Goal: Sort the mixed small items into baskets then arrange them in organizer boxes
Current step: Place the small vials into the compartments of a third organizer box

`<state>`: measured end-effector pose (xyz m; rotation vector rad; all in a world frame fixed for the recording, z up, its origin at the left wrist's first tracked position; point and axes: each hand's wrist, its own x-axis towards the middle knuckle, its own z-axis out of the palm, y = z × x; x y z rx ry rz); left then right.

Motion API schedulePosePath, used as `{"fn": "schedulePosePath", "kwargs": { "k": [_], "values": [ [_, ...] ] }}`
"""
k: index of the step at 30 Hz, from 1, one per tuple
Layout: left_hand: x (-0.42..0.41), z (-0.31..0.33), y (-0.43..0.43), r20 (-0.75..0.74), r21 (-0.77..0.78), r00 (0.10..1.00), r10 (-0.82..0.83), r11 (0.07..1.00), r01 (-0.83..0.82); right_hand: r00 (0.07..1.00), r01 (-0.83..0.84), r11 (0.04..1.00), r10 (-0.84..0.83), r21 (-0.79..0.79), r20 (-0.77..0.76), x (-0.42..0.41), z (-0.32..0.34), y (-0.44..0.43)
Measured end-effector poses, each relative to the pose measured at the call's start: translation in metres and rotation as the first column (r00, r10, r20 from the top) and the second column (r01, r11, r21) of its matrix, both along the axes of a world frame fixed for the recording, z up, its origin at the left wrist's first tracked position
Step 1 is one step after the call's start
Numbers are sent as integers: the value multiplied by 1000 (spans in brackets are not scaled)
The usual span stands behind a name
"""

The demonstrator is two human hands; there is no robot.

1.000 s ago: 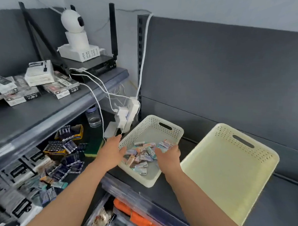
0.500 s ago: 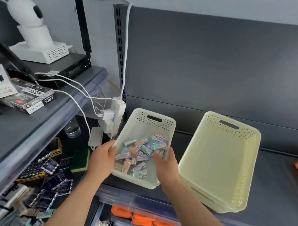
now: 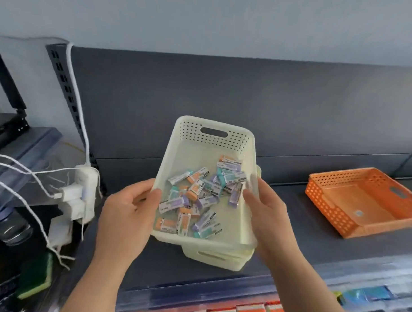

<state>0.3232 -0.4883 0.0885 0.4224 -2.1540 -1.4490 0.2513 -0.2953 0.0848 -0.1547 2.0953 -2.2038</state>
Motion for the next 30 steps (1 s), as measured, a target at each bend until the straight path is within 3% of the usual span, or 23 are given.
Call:
{"fn": "schedulePosePath", "kwargs": {
  "k": [6,15,22,30],
  "values": [
    [-43,-5,118,7,-16,980,-201,980,201,977,214,977,-214,-19,6,4,7,130],
    [-92,-24,344,7,20,857,-515,857,515,891,454,888,-451,-78,49,6,5,356],
    [-131,-44,486,12,50,796,-606,795,604,814,580,813,-576,-56,70,-16,-9,498],
    [-204,-62,589,81,-52,780,-620,779,624,776,626,780,-622,-11,104,-81,-28,605]
  ]
}}
